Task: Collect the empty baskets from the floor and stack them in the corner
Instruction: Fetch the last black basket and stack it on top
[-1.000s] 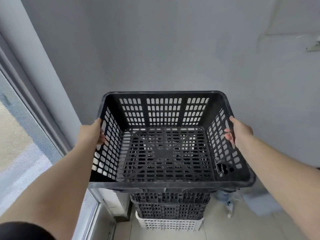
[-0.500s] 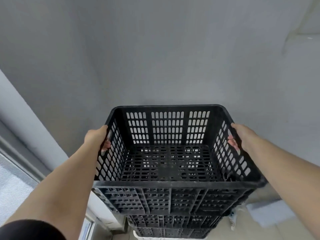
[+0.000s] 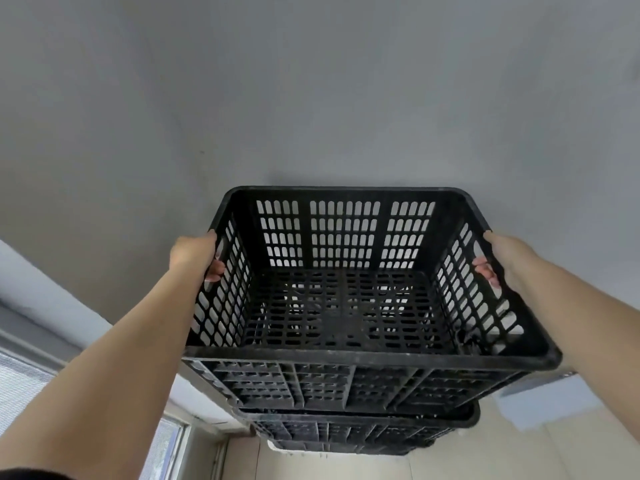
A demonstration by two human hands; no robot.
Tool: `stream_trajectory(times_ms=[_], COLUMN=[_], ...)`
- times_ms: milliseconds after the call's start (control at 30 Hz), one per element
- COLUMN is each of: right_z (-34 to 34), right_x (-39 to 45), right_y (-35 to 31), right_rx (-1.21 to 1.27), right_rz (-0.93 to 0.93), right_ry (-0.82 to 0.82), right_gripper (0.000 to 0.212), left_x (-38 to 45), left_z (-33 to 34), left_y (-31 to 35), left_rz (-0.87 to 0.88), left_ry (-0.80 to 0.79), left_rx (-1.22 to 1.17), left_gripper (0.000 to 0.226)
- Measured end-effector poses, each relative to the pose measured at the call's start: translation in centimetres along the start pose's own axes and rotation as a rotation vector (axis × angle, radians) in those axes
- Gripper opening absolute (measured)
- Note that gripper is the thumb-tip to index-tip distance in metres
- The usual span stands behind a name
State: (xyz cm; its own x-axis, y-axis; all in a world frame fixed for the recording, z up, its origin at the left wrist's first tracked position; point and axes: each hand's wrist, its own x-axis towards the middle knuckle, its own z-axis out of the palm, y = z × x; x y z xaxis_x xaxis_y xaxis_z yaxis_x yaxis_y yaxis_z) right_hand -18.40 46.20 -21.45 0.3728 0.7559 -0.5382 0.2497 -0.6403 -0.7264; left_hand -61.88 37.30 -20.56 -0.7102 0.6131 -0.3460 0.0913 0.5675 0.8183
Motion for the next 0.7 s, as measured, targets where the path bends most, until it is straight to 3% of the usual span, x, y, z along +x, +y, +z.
stream_trajectory(times_ms=[367, 700], right_z=[0.4, -0.1], right_x=[0.4, -2.1], right_y=[0.9, 1.0], right_rx=[-0.110, -0.091], right_rz=[-0.095, -0.129], right_ry=[0.135, 0.019], right_gripper=[0.051, 0.046], left_x=[1.1, 0.6], left_z=[0.7, 0.2], left_y=[-0.1, -0.6], left_rz=[0.020, 0.027], left_ry=[-0.051, -0.053], left_rx=[0.004, 0.032], left_gripper=[0.043, 0.045])
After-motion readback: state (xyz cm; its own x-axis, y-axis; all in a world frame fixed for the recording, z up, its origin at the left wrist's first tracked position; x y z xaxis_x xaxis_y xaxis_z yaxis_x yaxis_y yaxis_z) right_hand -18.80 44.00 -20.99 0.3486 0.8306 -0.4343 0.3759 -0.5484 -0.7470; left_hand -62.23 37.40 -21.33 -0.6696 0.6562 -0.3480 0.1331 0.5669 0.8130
